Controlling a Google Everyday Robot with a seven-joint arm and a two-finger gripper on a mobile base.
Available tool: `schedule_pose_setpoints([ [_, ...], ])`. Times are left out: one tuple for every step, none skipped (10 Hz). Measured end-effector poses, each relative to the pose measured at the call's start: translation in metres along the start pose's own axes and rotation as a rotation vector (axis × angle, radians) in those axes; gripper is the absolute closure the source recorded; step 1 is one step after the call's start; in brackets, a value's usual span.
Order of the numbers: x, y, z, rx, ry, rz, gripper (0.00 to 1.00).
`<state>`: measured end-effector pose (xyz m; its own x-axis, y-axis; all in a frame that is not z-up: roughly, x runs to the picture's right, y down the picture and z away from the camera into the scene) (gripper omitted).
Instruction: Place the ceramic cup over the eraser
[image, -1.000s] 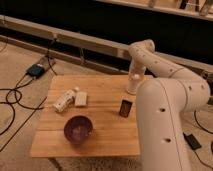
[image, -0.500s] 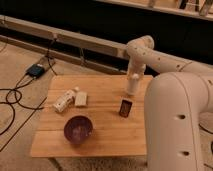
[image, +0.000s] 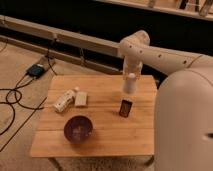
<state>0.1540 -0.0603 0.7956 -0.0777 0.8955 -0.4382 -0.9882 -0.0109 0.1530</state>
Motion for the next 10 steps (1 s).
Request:
schedule_pose_setpoints([
  [0.01, 0.002, -0.019, 0.015, 0.006, -0.003, 1.0],
  [0.016, 0.004, -0.028, 0.022, 0.011, -0.006, 1.0],
  [0.022, 0.006, -0.037, 0.026, 0.015, -0.009, 1.0],
  [0.029, 0.012, -0.049, 0.024, 0.015, -0.013, 1.0],
  [0.035, 0.016, -0.056, 0.02, 0.015, -0.014, 1.0],
  [0.04, 0.02, -0.061, 0.015, 0.014, -0.014, 1.0],
  [0.049, 0.027, -0.066, 0.003, 0.011, -0.01, 1.0],
  [0.054, 0.029, -0.068, -0.003, 0.01, -0.008, 1.0],
  [0.061, 0.032, -0.07, -0.01, 0.008, -0.004, 1.0],
  [0.068, 0.034, -0.071, -0.015, 0.006, 0.001, 1.0],
])
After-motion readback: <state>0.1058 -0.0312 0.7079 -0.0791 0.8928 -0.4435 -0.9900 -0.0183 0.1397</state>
